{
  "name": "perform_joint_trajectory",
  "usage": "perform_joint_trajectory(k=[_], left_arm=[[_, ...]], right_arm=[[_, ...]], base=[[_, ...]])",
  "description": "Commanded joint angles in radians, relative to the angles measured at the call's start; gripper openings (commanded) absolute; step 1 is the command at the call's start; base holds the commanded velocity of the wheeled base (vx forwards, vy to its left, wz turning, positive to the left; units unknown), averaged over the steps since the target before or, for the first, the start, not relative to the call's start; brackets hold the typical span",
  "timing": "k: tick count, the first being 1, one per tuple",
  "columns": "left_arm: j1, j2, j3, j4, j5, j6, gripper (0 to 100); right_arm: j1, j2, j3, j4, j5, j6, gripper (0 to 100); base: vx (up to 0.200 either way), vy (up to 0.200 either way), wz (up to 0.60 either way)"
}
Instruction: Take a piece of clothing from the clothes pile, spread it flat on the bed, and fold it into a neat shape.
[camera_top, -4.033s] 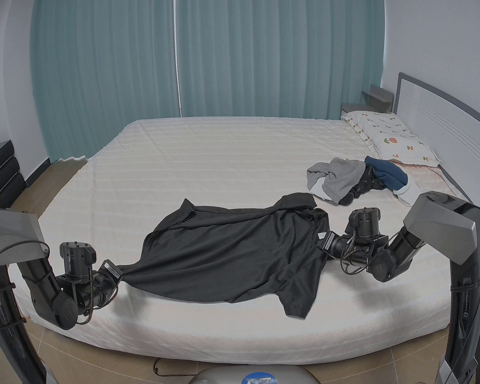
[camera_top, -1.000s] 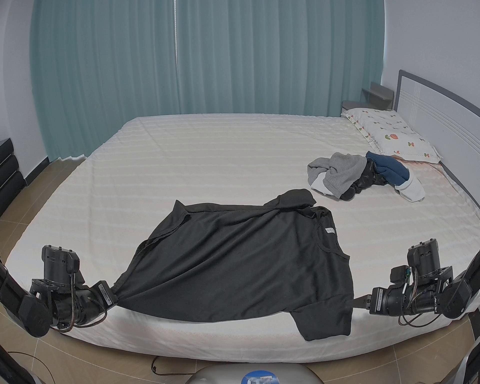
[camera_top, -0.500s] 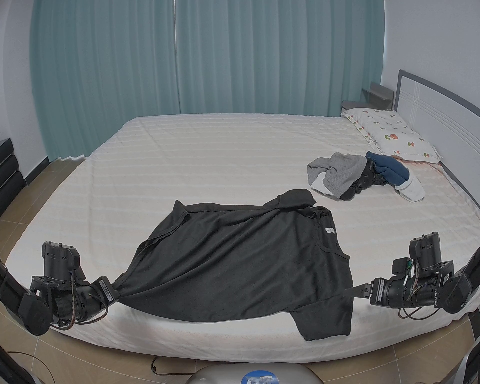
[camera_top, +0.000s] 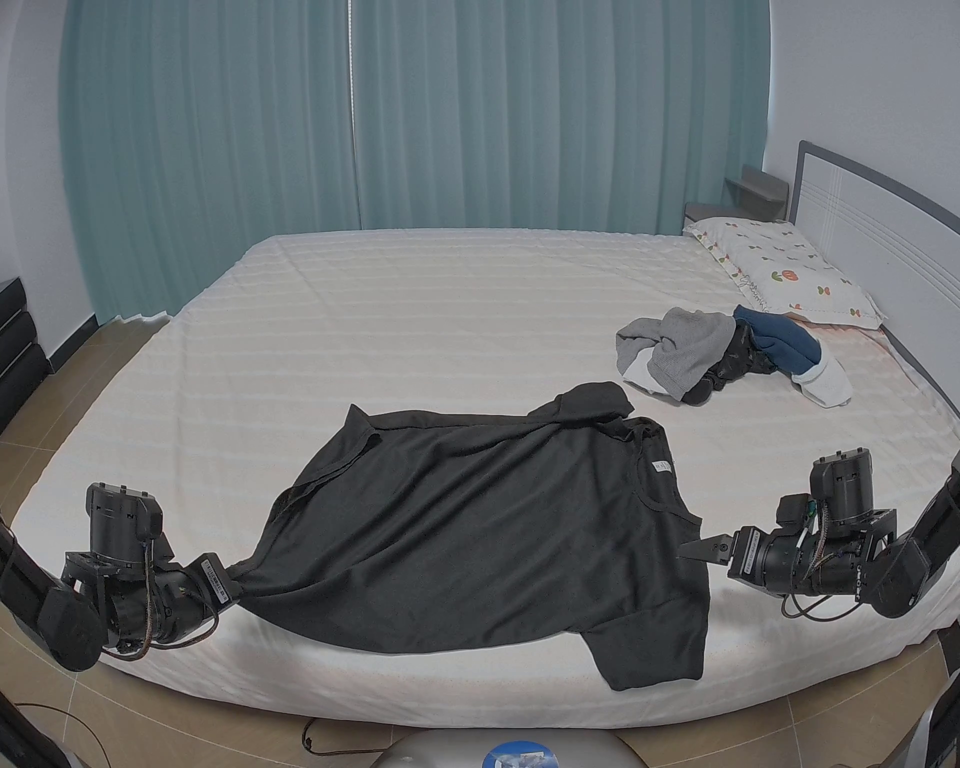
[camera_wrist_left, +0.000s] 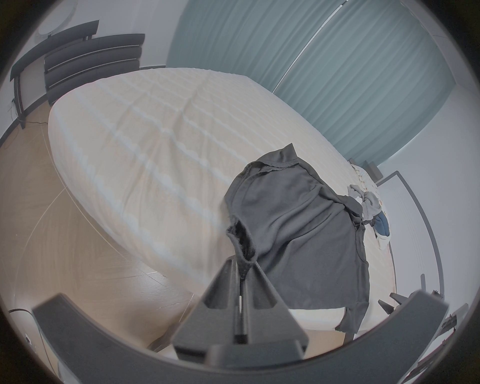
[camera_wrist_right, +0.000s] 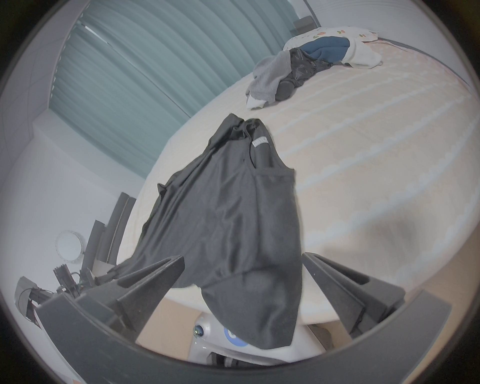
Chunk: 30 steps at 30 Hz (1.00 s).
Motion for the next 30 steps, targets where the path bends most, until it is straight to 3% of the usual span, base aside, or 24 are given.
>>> perform_joint_trajectory(k=[1,18,19,30], left_arm=[[0.000,0.005,0.005,0.003,0.001,0.005,0],[-0.037,-0.003,0.031,0.059,0.004,0.043,0],[-0.037,-0.003,0.031,0.059,0.004,0.044,100],[-0.034,-0.083,0.011,0.067,0.010,0.052,100]], right_arm=[[-0.002,0.047,0.015,-0.018,0.000,0.007,100],[-0.004,0.034,0.027,-0.020,0.000,0.012,100],[-0.004,0.034,0.027,-0.020,0.000,0.012,100],[-0.004,0.033,0.030,-0.020,0.000,0.011,100]], base=[[0.000,0.000,0.00],[0.000,0.000,0.00],[0.000,0.000,0.00],[0.000,0.000,0.00]])
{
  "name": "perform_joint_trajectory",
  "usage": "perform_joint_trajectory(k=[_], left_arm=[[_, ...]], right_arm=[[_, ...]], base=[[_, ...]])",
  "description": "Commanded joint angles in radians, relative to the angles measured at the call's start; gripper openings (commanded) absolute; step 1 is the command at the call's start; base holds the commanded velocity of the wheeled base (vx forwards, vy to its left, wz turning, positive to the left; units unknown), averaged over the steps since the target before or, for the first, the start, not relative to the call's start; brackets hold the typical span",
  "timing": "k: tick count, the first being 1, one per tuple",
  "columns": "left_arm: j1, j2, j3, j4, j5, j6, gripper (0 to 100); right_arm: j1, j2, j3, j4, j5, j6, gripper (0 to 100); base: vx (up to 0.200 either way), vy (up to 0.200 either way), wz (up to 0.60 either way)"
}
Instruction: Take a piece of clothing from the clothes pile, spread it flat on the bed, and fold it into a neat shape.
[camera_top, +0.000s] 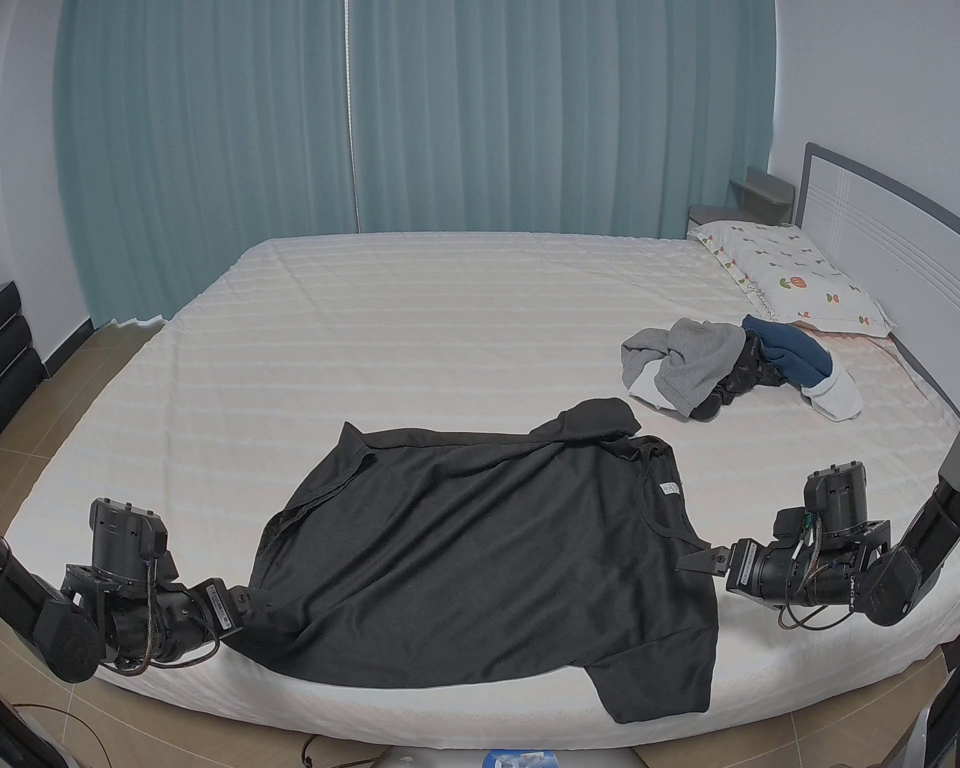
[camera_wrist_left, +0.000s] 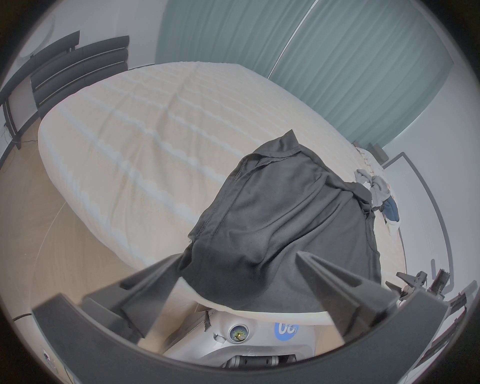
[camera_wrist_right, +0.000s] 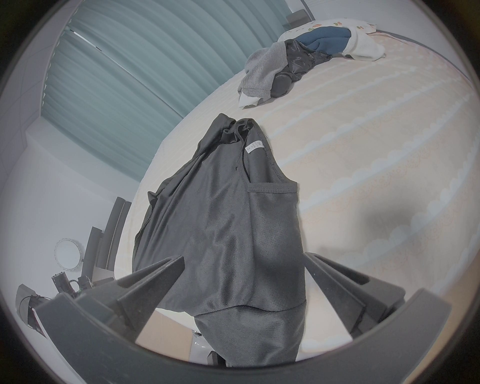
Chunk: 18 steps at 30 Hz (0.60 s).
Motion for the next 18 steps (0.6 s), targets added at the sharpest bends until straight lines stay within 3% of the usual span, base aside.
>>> perform_joint_trajectory(k=[1,11,16,18], left_arm=[[0.004,-0.044,-0.017,-0.002,-0.002,-0.012,100],[0.001,-0.052,-0.019,-0.002,-0.007,-0.017,100],[0.001,-0.047,-0.019,-0.002,-0.007,-0.017,100],[0.000,-0.047,-0.019,-0.002,-0.007,-0.017,100]], right_arm=[[0.000,0.000,0.002,0.000,0.000,-0.001,100],[0.000,-0.005,0.003,0.000,0.000,0.001,100],[0.000,-0.008,0.010,-0.002,0.000,-0.001,100],[0.000,-0.009,0.010,-0.002,0.000,-0.001,100]], base=[[0.000,0.000,0.00],[0.000,0.000,0.00],[0.000,-0.200,0.00],[0.000,0.000,0.00]])
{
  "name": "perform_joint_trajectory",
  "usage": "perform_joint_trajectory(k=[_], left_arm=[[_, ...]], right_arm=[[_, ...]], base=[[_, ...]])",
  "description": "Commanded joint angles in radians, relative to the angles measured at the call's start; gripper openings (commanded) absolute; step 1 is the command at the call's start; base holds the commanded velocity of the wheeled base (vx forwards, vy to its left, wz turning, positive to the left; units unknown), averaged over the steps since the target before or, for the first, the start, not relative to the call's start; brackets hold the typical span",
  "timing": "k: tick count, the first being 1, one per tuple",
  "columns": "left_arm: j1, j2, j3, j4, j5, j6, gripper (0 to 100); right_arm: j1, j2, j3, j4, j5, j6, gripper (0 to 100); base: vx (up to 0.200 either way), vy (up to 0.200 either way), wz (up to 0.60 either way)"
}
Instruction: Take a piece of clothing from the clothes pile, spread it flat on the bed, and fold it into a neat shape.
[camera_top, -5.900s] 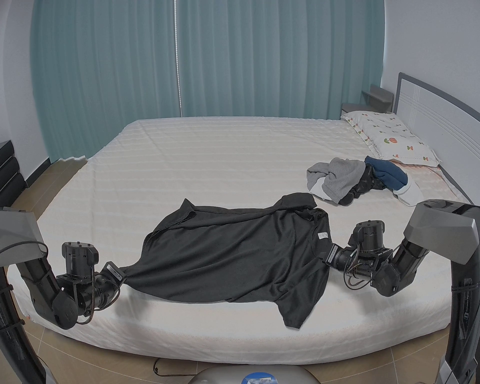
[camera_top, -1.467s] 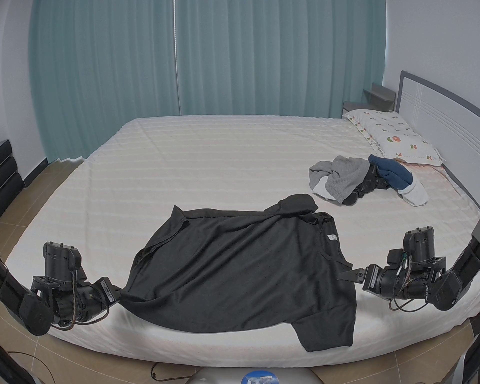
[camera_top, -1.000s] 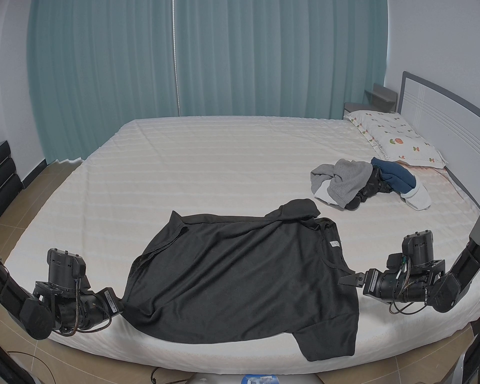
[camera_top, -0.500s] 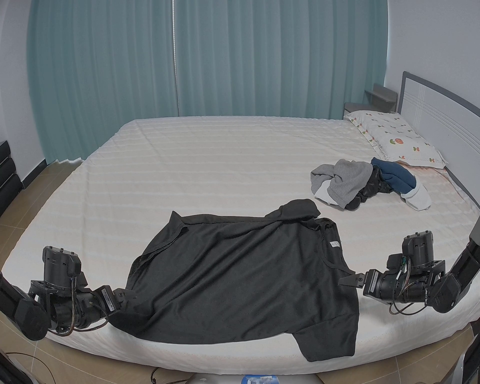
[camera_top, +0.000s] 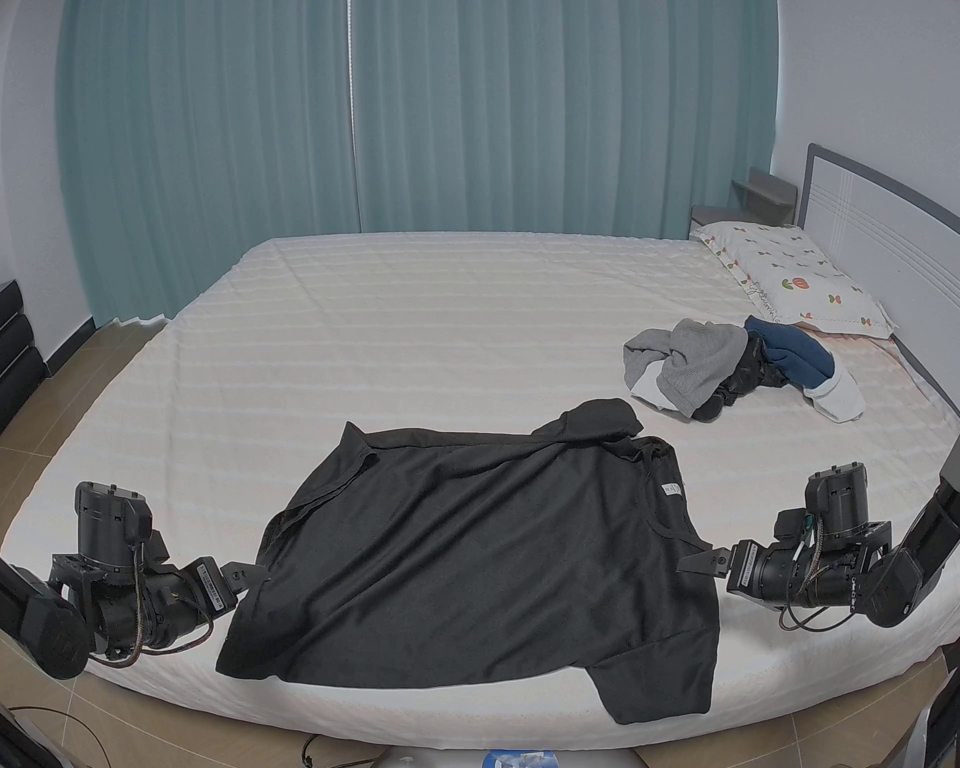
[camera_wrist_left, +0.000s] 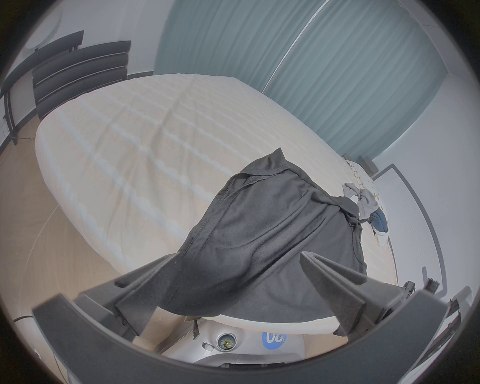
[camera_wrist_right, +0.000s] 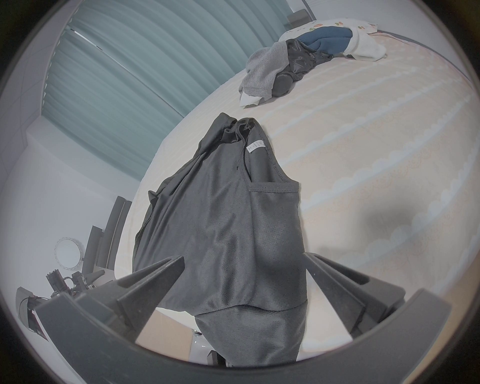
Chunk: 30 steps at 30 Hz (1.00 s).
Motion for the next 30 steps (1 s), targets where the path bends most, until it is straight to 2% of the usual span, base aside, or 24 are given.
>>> perform_joint_trajectory(k=[1,11,23,30], left_arm=[[-0.002,0.001,0.000,0.000,0.001,0.000,100],[0.000,0.004,-0.006,-0.002,0.002,-0.003,100],[0.007,0.011,-0.008,-0.010,-0.007,-0.006,100],[0.007,0.042,-0.011,-0.019,-0.007,-0.014,100]], right_arm=[[0.000,-0.004,0.001,-0.001,0.000,0.000,100],[0.000,-0.004,0.001,-0.001,0.000,0.001,100],[0.006,0.005,0.000,-0.002,0.000,0.013,100],[0.009,0.007,0.000,-0.002,0.000,0.033,100]], base=[[0.000,0.000,0.00],[0.000,0.000,0.00],[0.200,0.000,0.00],[0.000,0.000,0.00]])
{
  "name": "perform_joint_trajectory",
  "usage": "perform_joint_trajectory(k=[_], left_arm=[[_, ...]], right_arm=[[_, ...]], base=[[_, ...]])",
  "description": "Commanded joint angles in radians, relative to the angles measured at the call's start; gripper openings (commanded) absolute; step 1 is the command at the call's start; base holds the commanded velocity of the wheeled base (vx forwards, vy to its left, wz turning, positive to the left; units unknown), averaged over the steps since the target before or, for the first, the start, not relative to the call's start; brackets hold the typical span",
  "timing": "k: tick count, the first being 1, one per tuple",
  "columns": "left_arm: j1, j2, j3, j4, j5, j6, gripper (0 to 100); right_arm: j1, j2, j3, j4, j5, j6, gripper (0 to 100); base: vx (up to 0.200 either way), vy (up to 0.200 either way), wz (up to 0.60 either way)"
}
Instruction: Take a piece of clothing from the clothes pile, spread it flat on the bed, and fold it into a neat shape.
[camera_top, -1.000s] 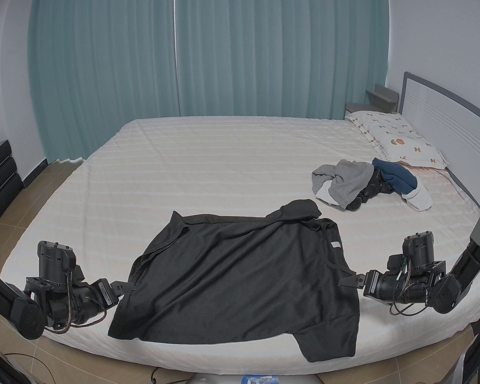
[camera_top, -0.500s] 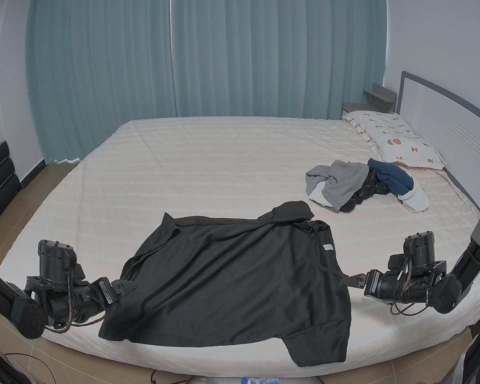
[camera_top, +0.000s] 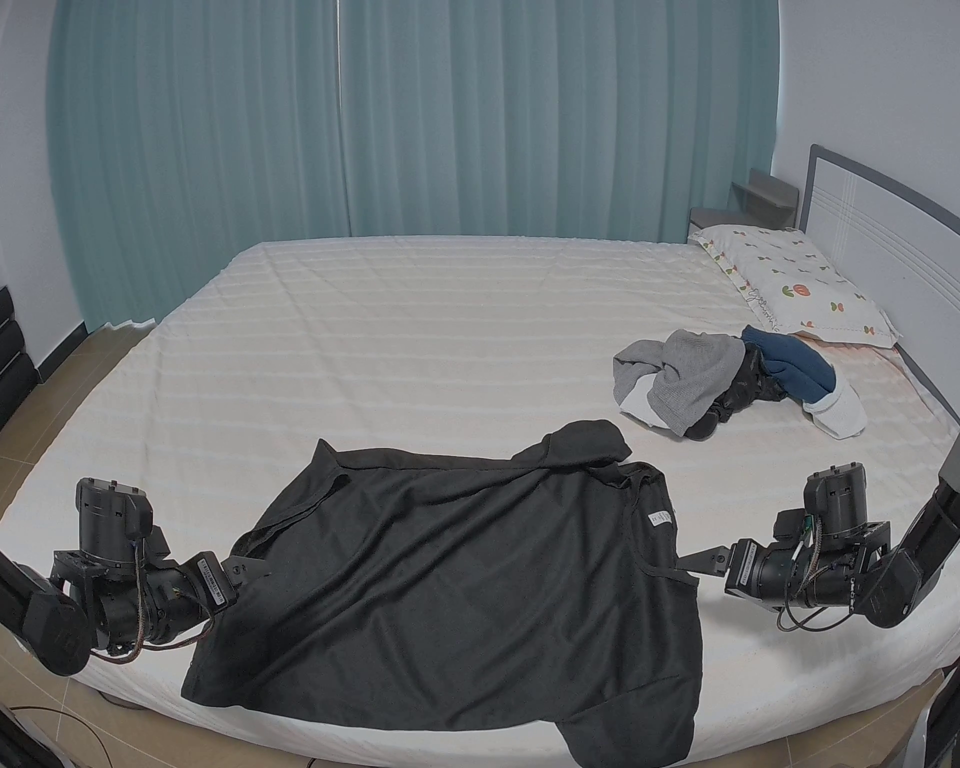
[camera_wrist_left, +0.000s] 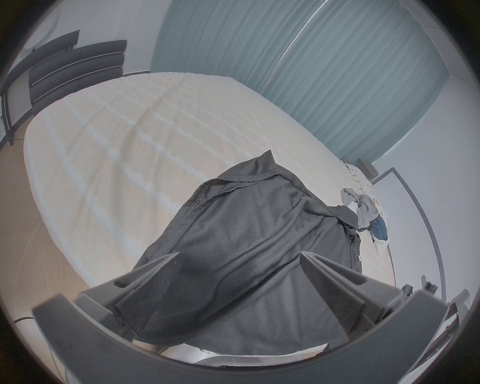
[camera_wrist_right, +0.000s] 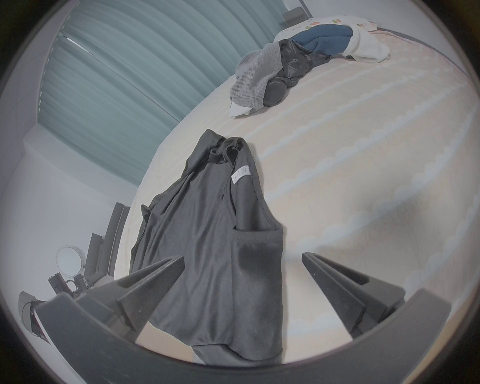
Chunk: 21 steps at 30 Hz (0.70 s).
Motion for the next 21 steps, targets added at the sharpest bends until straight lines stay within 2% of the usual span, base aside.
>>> perform_joint_trajectory(k=[1,14,20,21], left_arm=[[0.000,0.024,-0.001,-0.006,0.000,-0.013,100],[-0.008,0.056,-0.015,-0.008,0.000,-0.067,100],[-0.008,0.058,-0.015,-0.008,0.002,-0.065,100],[-0.006,0.056,-0.015,-0.008,0.002,-0.065,100]], right_arm=[[0.002,0.001,0.000,0.001,0.001,0.001,100],[0.002,0.006,0.001,0.001,0.001,0.001,100],[0.002,0.004,0.001,0.001,0.001,0.001,100],[0.002,0.006,0.001,0.001,0.001,0.001,100]], base=[[0.000,0.000,0.00],[0.000,0.000,0.00],[-0.200,0.000,0.00],[0.000,0.000,0.00]])
